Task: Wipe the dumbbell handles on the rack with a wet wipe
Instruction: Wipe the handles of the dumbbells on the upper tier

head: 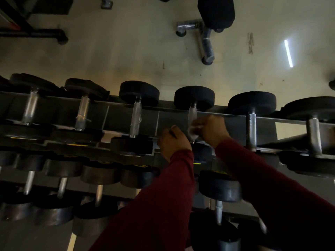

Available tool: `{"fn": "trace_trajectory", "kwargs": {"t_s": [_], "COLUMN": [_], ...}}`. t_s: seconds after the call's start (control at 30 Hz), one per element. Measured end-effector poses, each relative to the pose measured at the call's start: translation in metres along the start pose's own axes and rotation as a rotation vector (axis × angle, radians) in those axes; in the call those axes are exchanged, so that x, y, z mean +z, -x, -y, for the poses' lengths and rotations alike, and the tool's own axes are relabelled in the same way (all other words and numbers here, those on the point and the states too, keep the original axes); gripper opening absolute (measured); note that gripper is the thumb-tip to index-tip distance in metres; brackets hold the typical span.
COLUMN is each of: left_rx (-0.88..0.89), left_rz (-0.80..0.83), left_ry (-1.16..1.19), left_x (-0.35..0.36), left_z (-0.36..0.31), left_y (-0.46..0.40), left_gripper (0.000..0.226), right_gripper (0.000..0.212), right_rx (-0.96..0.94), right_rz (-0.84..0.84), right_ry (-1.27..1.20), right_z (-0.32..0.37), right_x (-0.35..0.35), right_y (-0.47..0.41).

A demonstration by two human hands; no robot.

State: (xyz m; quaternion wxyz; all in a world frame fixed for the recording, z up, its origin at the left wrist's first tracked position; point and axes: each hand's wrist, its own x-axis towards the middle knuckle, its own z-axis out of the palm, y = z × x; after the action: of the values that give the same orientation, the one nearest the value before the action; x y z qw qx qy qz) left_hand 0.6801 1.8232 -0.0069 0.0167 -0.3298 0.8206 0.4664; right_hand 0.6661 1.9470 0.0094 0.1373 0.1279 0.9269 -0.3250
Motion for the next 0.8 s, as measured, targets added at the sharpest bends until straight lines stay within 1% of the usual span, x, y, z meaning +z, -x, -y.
{"fn": "trace_trajectory", "kwargs": {"t_s": [0.03,0.07,0.1,0.17,0.2,0.23,0.33,0.4,0.47,0.5,0.53,0.57,0.63,0.67,0.7,0.77,0.8], "left_rx": [0.010,0.017,0.034,0.101,0.155,0.231,0.470,0.549,0.560,0.536,0.471,0.364,0.069,-0.061,-0.155,-0.249,-0.270], "left_rz": [0.012,0.019,0.018,0.023,0.030,0.023,-0.115,-0.162,-0.130,-0.094,-0.054,-0.006,0.093,0.136,0.170,0.196,0.189], "left_ry": [-0.010,-0.016,-0.033,-0.124,-0.184,-0.231,-0.318,-0.332,-0.242,-0.181,-0.138,-0.115,-0.129,-0.173,-0.244,-0.368,-0.399], "left_x": [0.000,-0.001,-0.001,-0.003,-0.005,-0.006,-0.007,0.002,0.020,0.031,0.044,0.055,0.079,0.090,0.100,0.116,0.122], "left_z": [0.000,0.001,0.001,0.000,0.000,-0.001,-0.003,-0.006,-0.010,-0.012,-0.013,-0.015,-0.021,-0.023,-0.025,-0.022,-0.020], "left_y": [0.000,0.000,0.000,0.006,0.012,0.021,0.062,0.095,0.126,0.140,0.150,0.159,0.169,0.169,0.169,0.166,0.164], "left_gripper": [0.062,0.064,0.064,0.055,0.048,0.042,0.038,0.036,0.035,0.034,0.034,0.033,0.035,0.039,0.042,0.045,0.045], "right_gripper": [0.022,0.022,0.020,0.017,0.019,0.022,0.028,0.024,0.022,0.018,0.012,0.004,0.016,0.017,0.015,0.005,0.007], "right_rx": [0.055,0.116,0.182,0.303,0.352,0.377,0.392,0.391,0.327,0.305,0.306,0.309,0.289,0.267,0.230,0.137,0.103], "right_rz": [0.086,0.134,0.156,0.130,0.112,0.109,0.095,0.087,0.121,0.126,0.105,0.055,-0.025,-0.019,0.008,0.084,0.090], "right_ry": [0.007,-0.053,-0.207,-0.662,-0.838,-0.945,-1.132,-1.170,-1.085,-1.013,-0.895,-0.734,-0.376,-0.259,-0.169,0.034,0.118], "right_z": [-0.005,-0.009,-0.013,-0.020,-0.026,-0.034,-0.056,-0.072,-0.091,-0.102,-0.114,-0.128,-0.152,-0.160,-0.166,-0.171,-0.171], "right_x": [-0.005,-0.012,-0.019,-0.037,-0.046,-0.055,-0.088,-0.112,-0.131,-0.137,-0.139,-0.139,-0.135,-0.133,-0.130,-0.125,-0.123], "right_y": [0.007,0.015,0.025,0.047,0.056,0.063,0.083,0.095,0.102,0.104,0.103,0.099,0.088,0.083,0.078,0.073,0.071]}}
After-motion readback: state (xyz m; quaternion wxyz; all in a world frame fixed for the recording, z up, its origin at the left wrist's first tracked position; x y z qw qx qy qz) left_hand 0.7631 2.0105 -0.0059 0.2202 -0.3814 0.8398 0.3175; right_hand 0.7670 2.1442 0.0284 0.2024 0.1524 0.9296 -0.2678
